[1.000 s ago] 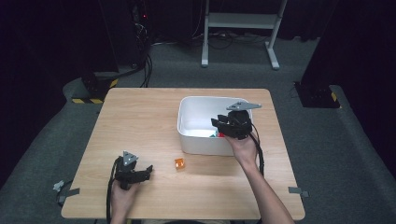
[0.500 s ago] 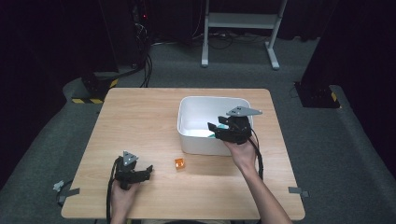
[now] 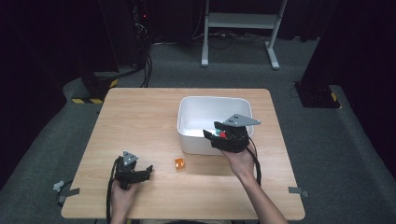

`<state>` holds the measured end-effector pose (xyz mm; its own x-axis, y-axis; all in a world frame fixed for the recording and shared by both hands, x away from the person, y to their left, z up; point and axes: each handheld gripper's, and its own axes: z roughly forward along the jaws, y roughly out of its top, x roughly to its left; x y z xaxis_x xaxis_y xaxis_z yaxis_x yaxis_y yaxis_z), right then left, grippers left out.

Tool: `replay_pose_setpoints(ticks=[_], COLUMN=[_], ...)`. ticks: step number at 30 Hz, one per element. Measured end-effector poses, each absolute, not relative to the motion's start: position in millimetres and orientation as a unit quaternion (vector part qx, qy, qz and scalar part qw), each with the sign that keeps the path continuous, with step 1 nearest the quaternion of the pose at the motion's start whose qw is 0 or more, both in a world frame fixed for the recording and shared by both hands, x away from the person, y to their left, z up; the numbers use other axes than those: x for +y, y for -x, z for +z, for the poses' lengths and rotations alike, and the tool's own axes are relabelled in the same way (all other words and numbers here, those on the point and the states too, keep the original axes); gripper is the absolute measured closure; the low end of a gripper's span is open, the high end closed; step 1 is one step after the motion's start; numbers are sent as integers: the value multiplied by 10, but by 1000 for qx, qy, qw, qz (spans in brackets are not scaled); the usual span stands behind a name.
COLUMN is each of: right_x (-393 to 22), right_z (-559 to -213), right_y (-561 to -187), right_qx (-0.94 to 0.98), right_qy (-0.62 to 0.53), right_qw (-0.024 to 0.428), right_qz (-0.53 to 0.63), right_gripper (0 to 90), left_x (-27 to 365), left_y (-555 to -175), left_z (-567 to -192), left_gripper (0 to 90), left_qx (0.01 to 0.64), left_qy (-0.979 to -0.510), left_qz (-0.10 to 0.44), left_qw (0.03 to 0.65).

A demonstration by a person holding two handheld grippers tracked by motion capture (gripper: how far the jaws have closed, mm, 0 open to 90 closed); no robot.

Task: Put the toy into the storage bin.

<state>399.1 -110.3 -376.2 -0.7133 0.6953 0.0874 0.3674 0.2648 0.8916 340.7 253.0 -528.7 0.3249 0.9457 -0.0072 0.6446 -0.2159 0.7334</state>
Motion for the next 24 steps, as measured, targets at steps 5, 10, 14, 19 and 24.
replay_pose_setpoints(ticks=[5, 10, 14, 19, 24], right_x=[-1012, -876, -805, -711, -604], right_z=[-3851, -3977, -4059, -4245, -4456], right_y=[-3850, -3700, -3641, -3587, -3566], right_qx=[781, 791, 798, 801, 815], right_qy=[-325, -303, -294, -292, -288], right_qw=[149, 144, 138, 119, 115], right_qz=[511, 512, 508, 509, 489], right_gripper=[443, 442, 440, 434, 419], left_x=[2530, 2531, 2530, 2531, 2531], left_y=[-3407, -3407, -3406, -3406, -3406], left_z=[-5287, -5287, -5287, -5287, -5287], left_gripper=[154, 154, 154, 154, 154], left_qx=[534, 533, 533, 533, 533], left_qy=[-745, -745, -745, -745, -746], left_qz=[230, 230, 230, 230, 230], left_qw=[327, 327, 327, 327, 327])
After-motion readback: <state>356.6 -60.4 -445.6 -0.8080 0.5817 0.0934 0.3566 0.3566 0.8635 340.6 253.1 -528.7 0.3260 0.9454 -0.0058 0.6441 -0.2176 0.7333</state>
